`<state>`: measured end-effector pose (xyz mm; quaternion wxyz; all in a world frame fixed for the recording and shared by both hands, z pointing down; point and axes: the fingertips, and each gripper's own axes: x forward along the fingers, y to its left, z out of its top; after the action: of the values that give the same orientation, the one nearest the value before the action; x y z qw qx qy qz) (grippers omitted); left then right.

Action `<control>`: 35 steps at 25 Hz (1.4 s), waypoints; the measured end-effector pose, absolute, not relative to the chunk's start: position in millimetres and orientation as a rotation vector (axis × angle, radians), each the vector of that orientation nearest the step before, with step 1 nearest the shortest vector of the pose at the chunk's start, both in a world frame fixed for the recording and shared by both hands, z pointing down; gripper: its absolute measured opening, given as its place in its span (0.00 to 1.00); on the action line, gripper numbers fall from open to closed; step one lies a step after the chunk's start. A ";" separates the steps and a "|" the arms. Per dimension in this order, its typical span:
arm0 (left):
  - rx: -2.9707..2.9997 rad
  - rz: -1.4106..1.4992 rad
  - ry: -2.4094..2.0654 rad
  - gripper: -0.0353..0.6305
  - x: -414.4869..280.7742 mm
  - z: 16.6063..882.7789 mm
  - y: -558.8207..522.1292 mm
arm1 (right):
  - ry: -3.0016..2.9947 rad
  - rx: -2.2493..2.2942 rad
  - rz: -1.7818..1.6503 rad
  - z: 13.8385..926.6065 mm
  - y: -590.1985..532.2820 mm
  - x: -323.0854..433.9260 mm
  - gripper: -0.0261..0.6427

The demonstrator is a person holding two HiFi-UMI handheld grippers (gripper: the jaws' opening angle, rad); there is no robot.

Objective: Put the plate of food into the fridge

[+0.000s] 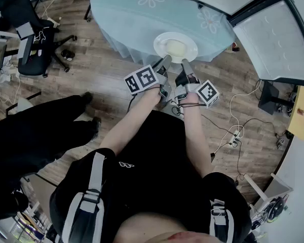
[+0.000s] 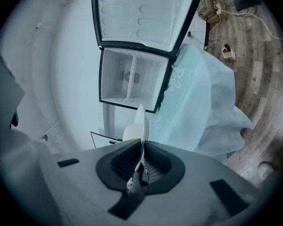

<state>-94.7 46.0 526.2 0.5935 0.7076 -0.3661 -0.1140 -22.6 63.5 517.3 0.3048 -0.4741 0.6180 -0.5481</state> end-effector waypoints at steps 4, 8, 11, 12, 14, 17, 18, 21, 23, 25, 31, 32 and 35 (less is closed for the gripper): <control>1.645 -0.255 -0.848 0.14 -100.6 531.0 44.5 | 1.584 -1.243 -1.476 522.2 62.1 -31.3 0.08; 1.641 -0.258 -0.848 0.14 -107.0 533.7 40.8 | 1.567 -1.231 -1.483 525.6 58.7 -37.8 0.08; 1.644 -0.260 -0.835 0.14 -110.2 532.4 36.9 | 1.571 -1.229 -1.476 523.6 55.3 -41.9 0.08; 1.643 -0.262 -0.831 0.14 -112.2 531.6 35.3 | 1.573 -1.232 -1.473 522.6 53.7 -43.8 0.08; 1.648 -0.263 -0.828 0.14 -115.5 529.6 32.1 | 1.578 -1.237 -1.466 520.7 50.8 -46.8 0.08; 1.686 -0.247 -0.828 0.14 -114.5 526.7 27.6 | 1.570 -1.234 -1.458 518.5 48.1 -46.7 0.08; 1.696 -0.244 -0.825 0.14 -112.1 525.8 26.5 | 1.566 -1.233 -1.452 517.7 47.9 -44.5 0.08; 1.706 -0.236 -0.809 0.14 -102.4 524.3 28.2 | 1.558 -1.231 -1.434 515.4 49.7 -36.1 0.08; 1.707 -0.232 -0.803 0.14 -103.2 525.2 24.5 | 1.557 -1.238 -1.429 516.7 45.7 -36.5 0.08; 1.704 -0.227 -0.800 0.14 -106.7 528.1 17.0 | 1.551 -1.248 -1.432 520.1 38.6 -39.2 0.08; 1.685 -0.192 -0.803 0.15 -93.4 543.5 0.6 | 1.538 -1.263 -1.459 534.1 20.8 -25.2 0.08; 1.683 -0.188 -0.806 0.15 -89.3 544.6 -5.6 | 1.541 -1.263 -1.462 535.6 14.5 -20.7 0.08; 1.675 -0.191 -0.809 0.15 -74.6 544.0 -31.2 | 1.557 -1.264 -1.462 534.1 -11.6 -6.0 0.08</control>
<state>-74.6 -31.2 544.0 0.5939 0.7206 -0.3482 -0.0823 -6.0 -11.6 534.1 0.3242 -0.4818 0.5935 -0.5573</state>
